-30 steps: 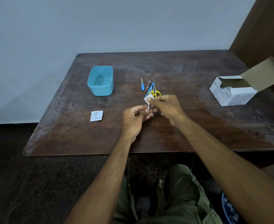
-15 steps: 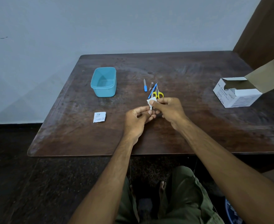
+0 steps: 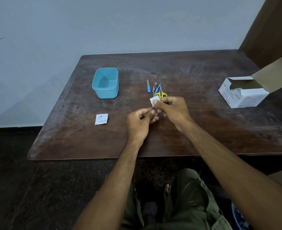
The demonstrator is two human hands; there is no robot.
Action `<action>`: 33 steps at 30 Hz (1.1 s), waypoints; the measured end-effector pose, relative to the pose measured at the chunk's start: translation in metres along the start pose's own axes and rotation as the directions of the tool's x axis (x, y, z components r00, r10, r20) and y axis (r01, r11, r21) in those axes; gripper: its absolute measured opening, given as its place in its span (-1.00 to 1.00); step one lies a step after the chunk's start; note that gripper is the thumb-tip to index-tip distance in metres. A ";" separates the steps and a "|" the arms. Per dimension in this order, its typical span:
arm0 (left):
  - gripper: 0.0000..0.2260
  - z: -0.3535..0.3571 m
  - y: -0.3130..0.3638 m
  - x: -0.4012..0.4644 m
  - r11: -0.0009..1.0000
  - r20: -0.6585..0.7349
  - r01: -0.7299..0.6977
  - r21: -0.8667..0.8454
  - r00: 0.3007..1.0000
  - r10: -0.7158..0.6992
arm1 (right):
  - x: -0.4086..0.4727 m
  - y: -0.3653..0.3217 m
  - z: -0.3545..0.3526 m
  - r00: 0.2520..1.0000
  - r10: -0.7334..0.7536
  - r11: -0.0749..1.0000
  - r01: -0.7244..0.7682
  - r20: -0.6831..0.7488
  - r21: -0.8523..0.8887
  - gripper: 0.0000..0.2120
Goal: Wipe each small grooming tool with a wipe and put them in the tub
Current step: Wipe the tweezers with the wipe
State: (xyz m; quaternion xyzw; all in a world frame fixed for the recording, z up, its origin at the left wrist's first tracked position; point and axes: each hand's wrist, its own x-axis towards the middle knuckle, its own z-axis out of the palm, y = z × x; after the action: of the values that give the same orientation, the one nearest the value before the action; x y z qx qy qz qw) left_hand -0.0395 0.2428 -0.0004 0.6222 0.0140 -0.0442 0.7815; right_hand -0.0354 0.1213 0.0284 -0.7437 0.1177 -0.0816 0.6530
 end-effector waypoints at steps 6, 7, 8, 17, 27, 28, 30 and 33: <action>-0.93 -0.001 0.001 0.000 0.999 -0.006 0.028 -0.016 1.000 -0.028 | 0.008 -0.011 0.004 0.992 -0.078 0.995 0.072 -0.095 -0.075 -0.82; -0.92 -0.001 0.001 0.000 0.999 -0.011 0.031 -0.023 0.999 -0.032 | 0.010 -0.012 0.004 0.993 -0.070 0.995 0.063 -0.097 -0.073 -0.81; -0.91 -0.001 0.002 0.000 0.999 -0.015 0.037 -0.035 0.999 -0.038 | 0.011 -0.012 0.003 0.995 -0.053 0.997 0.049 -0.088 -0.052 -0.80; -0.91 -0.004 0.002 0.002 0.998 0.032 0.041 -0.036 0.999 -0.040 | 0.004 0.006 -0.003 0.998 -0.056 0.995 0.059 0.041 -0.076 -0.87; -0.91 -0.003 0.003 0.000 0.997 0.054 0.019 0.074 0.998 -0.023 | 0.016 -0.004 -0.009 0.994 -0.092 0.995 0.095 0.055 -0.041 -0.90; -0.90 -0.003 0.003 0.000 0.997 0.052 0.016 0.079 0.998 -0.020 | 0.014 0.000 -0.009 0.994 -0.085 0.995 0.088 0.073 -0.042 -0.91; -0.89 -0.003 0.003 0.000 0.995 0.058 0.007 0.096 0.998 -0.012 | 0.011 0.004 -0.011 0.993 -0.075 0.996 0.079 0.093 -0.050 -0.92; -0.91 -0.001 0.003 -0.001 0.994 0.073 0.007 0.105 0.997 -0.015 | 0.016 -0.003 -0.015 0.994 -0.088 0.994 0.092 0.057 -0.059 -0.91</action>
State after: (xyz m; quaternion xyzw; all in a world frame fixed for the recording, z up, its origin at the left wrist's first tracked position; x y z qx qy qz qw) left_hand -0.0399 0.2449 0.0021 0.6602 -0.0135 -0.0721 0.7475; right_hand -0.0236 0.1032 0.0333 -0.7699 0.0686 -0.0870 0.6285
